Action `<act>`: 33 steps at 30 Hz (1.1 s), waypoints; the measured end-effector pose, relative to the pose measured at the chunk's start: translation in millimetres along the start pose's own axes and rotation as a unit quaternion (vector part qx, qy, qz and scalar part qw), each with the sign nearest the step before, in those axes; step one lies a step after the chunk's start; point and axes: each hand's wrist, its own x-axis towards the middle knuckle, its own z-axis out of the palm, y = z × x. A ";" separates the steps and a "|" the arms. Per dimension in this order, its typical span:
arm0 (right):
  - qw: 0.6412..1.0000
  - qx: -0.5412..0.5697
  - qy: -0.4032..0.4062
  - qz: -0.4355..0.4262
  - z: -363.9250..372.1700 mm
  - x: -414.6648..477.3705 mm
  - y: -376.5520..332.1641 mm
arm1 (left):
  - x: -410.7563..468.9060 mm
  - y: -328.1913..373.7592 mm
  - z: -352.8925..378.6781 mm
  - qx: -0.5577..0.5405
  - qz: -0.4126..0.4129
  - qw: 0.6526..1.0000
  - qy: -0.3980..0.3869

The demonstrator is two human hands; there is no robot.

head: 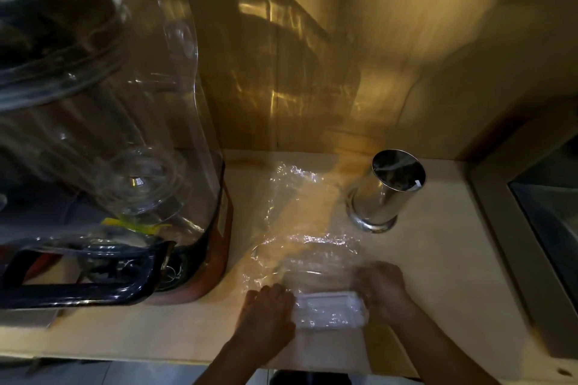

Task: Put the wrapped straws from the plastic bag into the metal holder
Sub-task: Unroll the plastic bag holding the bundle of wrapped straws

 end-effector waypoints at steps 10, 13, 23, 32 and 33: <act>0.958 -0.057 -0.074 -0.272 27.0 -24.9 -57.9 | 36.3 48.6 -137.8 -0.049 0.271 0.943 0.188; 0.942 -0.122 -0.125 -0.287 28.6 -32.0 -69.8 | 54.5 64.7 -165.1 0.060 0.366 0.908 0.194; 0.932 -0.092 -0.174 -0.305 21.8 -30.1 -84.4 | 81.6 70.2 -222.7 0.259 0.259 0.929 0.045; 0.965 -0.018 -0.100 -0.244 -14.9 -8.9 -67.4 | 74.1 64.6 -299.5 0.129 0.171 0.971 0.108; 0.966 -0.009 -0.091 -0.241 -18.1 -6.5 -68.4 | 72.5 68.0 -303.0 0.132 0.176 0.968 0.124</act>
